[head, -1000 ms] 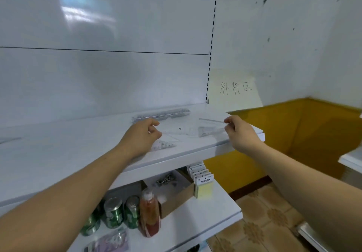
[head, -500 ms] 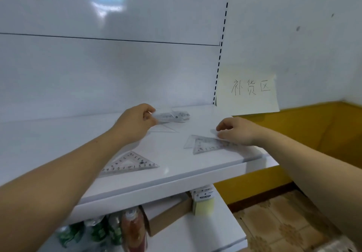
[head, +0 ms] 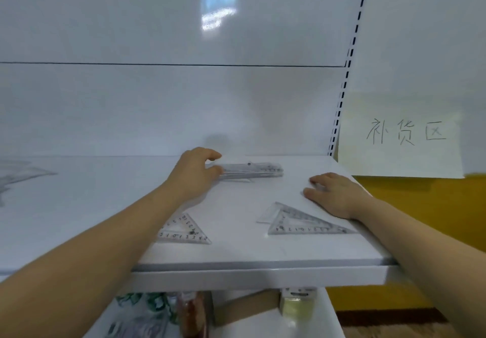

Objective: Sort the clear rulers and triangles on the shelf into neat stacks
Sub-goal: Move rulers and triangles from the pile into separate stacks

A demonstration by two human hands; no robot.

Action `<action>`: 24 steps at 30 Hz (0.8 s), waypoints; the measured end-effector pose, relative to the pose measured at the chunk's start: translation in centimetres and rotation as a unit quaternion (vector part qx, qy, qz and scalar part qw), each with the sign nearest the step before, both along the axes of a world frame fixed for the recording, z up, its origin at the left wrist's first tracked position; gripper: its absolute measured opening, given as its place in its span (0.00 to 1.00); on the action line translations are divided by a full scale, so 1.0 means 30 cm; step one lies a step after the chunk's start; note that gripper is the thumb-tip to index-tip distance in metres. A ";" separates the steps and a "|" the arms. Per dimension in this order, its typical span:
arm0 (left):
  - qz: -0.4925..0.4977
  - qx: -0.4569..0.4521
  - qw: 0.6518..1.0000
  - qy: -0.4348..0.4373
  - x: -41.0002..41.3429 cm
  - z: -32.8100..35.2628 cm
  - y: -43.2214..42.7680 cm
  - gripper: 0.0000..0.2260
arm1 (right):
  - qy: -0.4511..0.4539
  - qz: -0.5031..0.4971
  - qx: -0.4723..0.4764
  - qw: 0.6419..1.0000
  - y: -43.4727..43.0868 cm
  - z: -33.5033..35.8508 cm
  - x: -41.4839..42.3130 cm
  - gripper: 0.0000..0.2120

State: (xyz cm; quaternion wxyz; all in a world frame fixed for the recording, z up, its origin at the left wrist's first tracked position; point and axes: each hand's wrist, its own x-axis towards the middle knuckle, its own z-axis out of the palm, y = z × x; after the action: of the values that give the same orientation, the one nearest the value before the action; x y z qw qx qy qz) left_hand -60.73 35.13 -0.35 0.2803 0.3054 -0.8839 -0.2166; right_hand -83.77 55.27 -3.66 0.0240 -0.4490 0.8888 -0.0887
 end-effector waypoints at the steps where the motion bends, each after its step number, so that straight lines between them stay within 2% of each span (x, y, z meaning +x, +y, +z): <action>1: -0.003 -0.005 1.000 0.002 0.005 -0.002 0.010 0.16 | 0.002 0.001 -0.001 1.000 0.000 -0.001 -0.002 0.31; 4: -0.003 -0.012 1.000 0.008 0.030 -0.012 0.036 0.15 | 0.003 -0.001 -0.002 1.000 0.002 -0.003 -0.006 0.32; 12: 0.044 0.052 0.997 0.024 0.224 -0.047 0.125 0.14 | -0.001 0.018 0.006 1.000 0.008 -0.003 0.000 0.31; 15: 0.068 0.050 0.996 -0.020 0.331 -0.053 0.155 0.13 | -0.002 0.049 -0.009 0.999 0.015 0.007 0.025 0.29; 18: 0.084 0.054 0.992 -0.082 0.412 -0.050 0.182 0.13 | -0.007 0.067 -0.008 0.998 0.020 0.012 0.036 0.30; 24: 0.098 0.055 0.988 -0.105 0.447 -0.070 0.225 0.15 | -0.006 0.096 -0.026 0.995 0.036 0.015 0.051 0.27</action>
State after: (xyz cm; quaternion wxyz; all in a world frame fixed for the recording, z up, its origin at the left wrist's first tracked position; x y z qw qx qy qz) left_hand -47.32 41.87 -2.44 0.1880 0.4264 -0.8611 -0.2035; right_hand -82.25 56.36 -3.20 0.0263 -0.5322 0.8388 -0.1118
